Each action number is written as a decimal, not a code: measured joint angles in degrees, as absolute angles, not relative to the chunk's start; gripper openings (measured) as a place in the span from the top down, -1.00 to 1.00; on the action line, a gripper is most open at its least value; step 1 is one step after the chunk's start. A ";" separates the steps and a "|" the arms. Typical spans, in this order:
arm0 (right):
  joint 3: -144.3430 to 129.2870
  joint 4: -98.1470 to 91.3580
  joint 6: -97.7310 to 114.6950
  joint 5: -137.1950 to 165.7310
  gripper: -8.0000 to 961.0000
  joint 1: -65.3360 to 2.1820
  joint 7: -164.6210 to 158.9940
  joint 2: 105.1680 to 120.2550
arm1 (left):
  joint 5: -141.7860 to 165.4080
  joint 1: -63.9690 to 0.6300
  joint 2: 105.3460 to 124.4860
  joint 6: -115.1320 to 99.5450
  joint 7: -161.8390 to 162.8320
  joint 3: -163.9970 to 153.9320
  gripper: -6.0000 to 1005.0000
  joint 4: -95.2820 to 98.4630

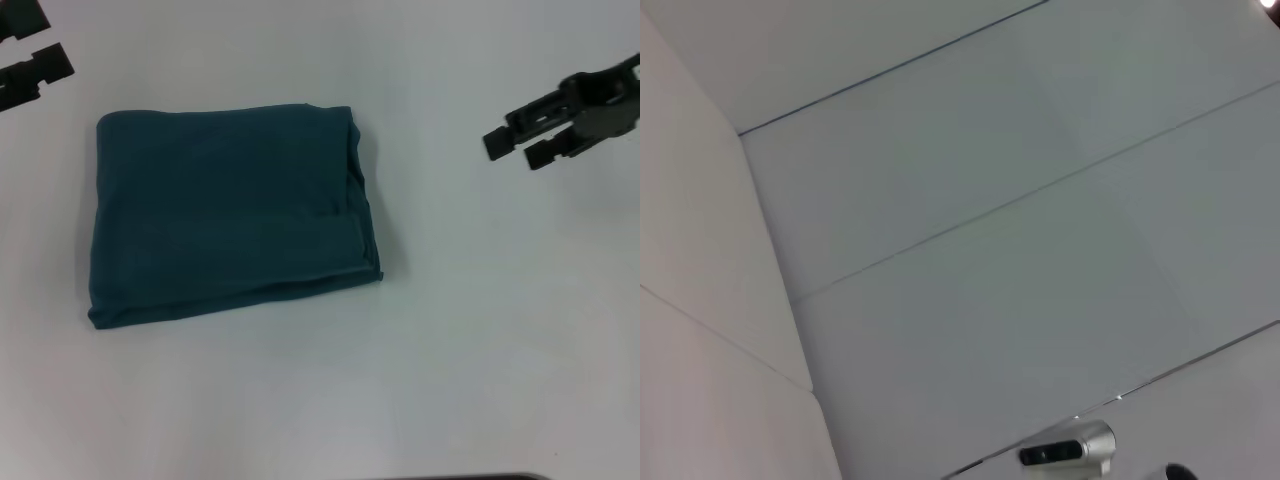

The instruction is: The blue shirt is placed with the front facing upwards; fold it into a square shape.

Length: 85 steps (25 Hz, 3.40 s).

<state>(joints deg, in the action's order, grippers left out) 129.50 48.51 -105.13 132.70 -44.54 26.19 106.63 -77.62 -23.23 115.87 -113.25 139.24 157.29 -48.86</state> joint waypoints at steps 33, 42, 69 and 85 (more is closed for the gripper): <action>126.64 23.38 -70.50 127.48 -0.78 -54.04 26.38 117.32 | -77.69 -25.51 116.19 -110.08 138.04 157.35 -0.56 -48.60; 125.09 23.26 -67.08 127.37 -0.71 -54.33 26.30 118.06 | -77.69 -25.50 116.25 -109.83 137.41 157.32 -0.56 -48.35; 120.97 21.06 -61.17 124.55 -0.46 -54.33 27.86 119.07 | -77.49 -26.18 116.49 -108.68 137.35 157.06 -0.56 -47.55; 120.13 21.01 -61.91 123.73 0.74 -54.16 29.00 119.08 | -77.43 -26.46 116.54 -108.47 137.28 157.06 -0.56 -46.49</action>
